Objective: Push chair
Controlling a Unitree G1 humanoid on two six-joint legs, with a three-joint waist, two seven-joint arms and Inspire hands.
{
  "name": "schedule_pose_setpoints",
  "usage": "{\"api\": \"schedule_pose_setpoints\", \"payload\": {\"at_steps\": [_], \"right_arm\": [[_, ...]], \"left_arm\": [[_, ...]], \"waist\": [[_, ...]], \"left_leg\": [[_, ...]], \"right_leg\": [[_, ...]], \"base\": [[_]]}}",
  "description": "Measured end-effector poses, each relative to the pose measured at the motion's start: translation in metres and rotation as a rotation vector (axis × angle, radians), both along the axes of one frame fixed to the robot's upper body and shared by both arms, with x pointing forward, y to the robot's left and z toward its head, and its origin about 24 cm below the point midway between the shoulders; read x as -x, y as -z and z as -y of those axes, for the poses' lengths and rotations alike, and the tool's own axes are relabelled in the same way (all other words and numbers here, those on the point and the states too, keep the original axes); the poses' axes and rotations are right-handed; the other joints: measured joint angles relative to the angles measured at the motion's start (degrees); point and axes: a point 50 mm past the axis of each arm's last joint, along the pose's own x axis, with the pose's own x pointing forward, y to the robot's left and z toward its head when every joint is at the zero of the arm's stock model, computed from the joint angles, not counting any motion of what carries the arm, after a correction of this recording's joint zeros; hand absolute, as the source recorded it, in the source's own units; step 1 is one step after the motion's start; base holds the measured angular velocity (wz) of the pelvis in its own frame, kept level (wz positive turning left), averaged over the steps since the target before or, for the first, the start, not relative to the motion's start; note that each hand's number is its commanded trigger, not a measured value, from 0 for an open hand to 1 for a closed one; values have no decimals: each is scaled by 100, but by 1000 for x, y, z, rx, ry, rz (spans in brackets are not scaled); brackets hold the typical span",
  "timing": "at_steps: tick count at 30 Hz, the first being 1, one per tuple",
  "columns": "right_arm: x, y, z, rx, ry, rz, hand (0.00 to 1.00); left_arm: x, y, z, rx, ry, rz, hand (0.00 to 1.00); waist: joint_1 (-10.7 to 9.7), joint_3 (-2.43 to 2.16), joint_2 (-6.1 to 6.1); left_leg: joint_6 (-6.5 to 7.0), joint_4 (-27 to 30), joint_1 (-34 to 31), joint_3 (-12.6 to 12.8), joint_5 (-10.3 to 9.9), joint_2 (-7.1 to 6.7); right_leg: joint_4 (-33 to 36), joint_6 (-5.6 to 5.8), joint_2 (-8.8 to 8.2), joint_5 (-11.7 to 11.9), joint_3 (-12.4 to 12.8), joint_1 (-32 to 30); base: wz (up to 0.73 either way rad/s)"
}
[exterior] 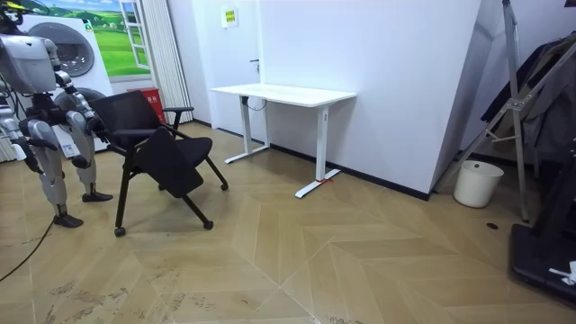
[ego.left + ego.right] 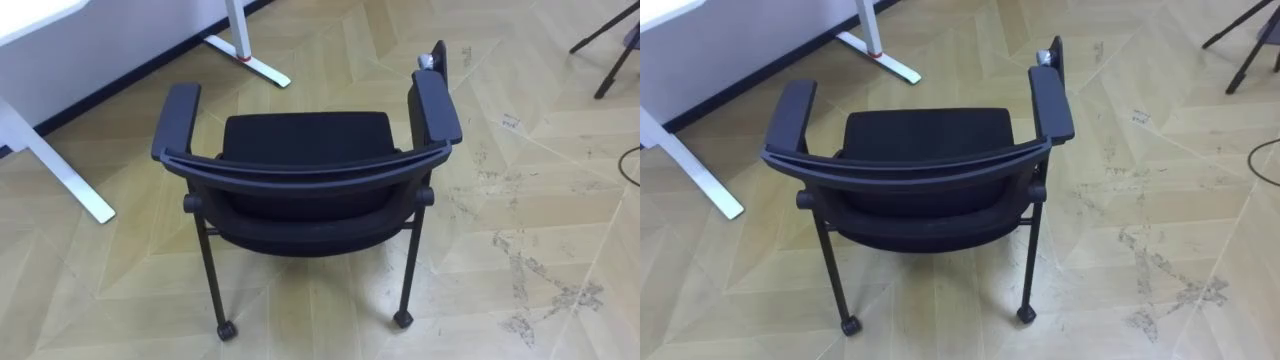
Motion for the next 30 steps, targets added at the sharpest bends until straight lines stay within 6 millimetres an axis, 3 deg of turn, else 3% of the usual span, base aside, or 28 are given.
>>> {"api": "schedule_pose_setpoints", "payload": {"at_steps": [10, 25, 30], "right_arm": [[0, 0, 0, 8, -4, -11, 0], [-1, 0, 0, 6, -9, -22, 0], [-3, 0, 1, 9, -14, -22, 0]], "left_arm": [[0, 0, 0, 0, -2, 0, 0], [4, 0, -1, 20, -80, -1, 0], [8, 0, -3, 19, -122, -2, 0]], "waist": [[22, 16, -28], [23, -30, -22], [46, -22, -34]], "left_leg": [[0, 0, -9, 0, 0, -2], [0, 4, -2, -9, 0, -6], [0, 7, 12, -38, 0, -6]], "right_leg": [[-14, 8, -1, -9, -1, 3], [-3, 11, 1, -12, 1, 24], [3, 10, 1, -11, -14, 49]], "base": [[0], [0], [2]]}}
